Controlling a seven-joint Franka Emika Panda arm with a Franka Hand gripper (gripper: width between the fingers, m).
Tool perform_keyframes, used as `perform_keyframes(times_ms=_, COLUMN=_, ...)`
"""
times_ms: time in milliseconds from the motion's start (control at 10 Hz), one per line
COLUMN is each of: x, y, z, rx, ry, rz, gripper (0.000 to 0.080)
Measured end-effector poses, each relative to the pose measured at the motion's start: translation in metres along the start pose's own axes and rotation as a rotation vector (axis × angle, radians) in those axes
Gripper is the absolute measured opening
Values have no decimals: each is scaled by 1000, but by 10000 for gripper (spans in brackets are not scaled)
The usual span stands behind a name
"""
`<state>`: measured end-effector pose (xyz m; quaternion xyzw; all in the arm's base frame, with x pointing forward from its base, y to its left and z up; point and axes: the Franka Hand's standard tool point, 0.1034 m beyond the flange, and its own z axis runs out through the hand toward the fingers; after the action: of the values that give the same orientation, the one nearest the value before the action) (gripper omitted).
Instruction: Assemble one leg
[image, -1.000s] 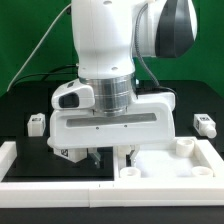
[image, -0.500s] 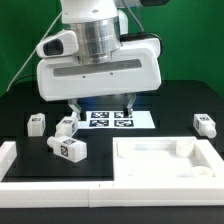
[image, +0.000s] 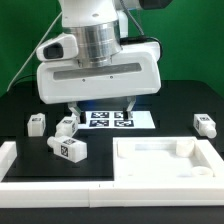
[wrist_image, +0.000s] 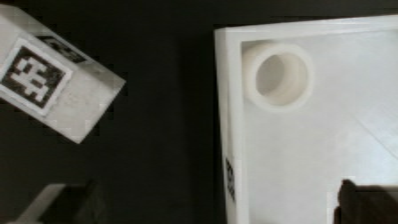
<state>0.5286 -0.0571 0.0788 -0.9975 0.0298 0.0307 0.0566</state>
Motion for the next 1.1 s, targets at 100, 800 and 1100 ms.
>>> perform_keyframes(times_ms=100, x=-18, y=17, z=-3, rx=-20, ry=-19, rz=29, gripper=649)
perform_keyframes(times_ms=800, x=-48, y=37, z=-4, rx=-5, ry=-230, rz=65, gripper=649)
perform_keyframes(times_ms=1100, x=-76, y=102, z=-11, rx=-59, ry=-486, rz=51, gripper=649)
